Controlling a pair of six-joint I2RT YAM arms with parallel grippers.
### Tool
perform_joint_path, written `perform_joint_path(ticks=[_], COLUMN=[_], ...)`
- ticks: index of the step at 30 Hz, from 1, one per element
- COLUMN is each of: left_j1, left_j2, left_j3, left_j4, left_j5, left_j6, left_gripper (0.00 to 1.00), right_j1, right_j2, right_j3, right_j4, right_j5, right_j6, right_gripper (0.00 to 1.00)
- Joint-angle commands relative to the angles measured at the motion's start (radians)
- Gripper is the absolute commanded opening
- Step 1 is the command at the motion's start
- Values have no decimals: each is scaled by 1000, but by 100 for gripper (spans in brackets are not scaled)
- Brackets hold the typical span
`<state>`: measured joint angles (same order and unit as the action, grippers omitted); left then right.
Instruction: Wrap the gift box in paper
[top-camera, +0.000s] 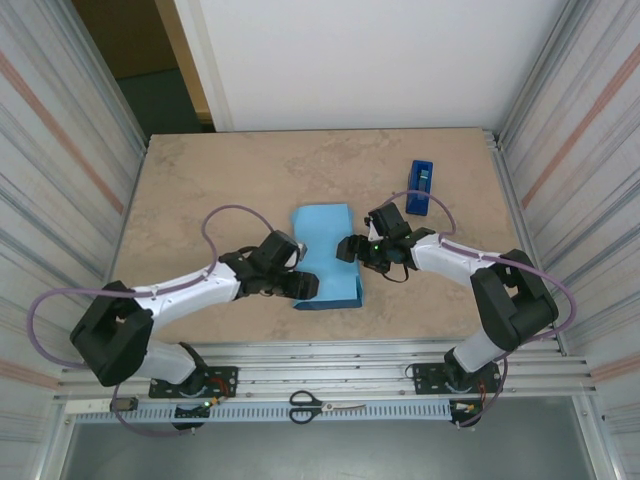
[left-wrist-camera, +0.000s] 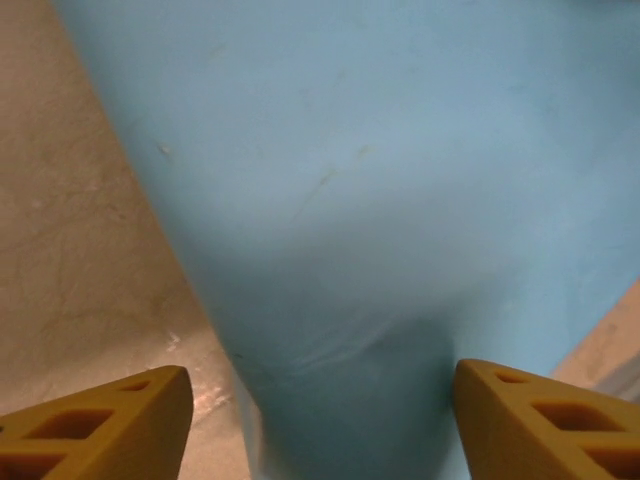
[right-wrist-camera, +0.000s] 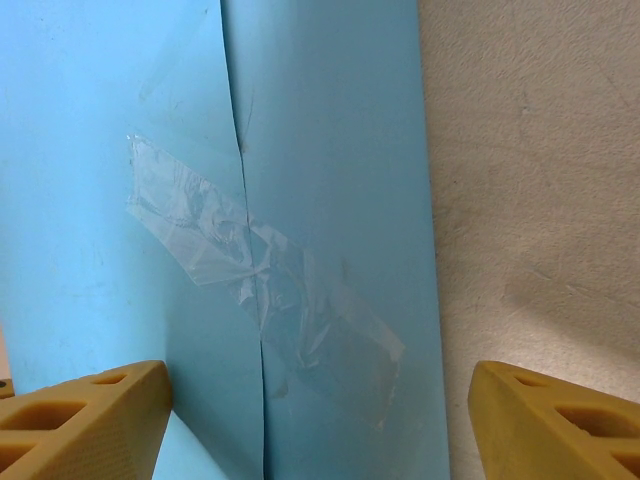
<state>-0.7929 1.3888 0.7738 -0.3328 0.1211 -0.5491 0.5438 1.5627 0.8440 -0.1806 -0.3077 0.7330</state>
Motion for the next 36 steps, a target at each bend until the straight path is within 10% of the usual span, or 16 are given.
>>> perform_joint_path(ticks=[1,36], left_j1=[-14,-92], left_j2=[20,164], left_j3=[-13,43], left_j4=[9,15], left_j5=[-112,-310], left_j6=[-71,-238], left_gripper=[64,27], right_j1=[22,50], right_j2=[30,39], right_j3=[-52,-59], right_j4=[-98,-112], right_j5=[48,64], right_j6=[12,25], right_gripper=[77,78])
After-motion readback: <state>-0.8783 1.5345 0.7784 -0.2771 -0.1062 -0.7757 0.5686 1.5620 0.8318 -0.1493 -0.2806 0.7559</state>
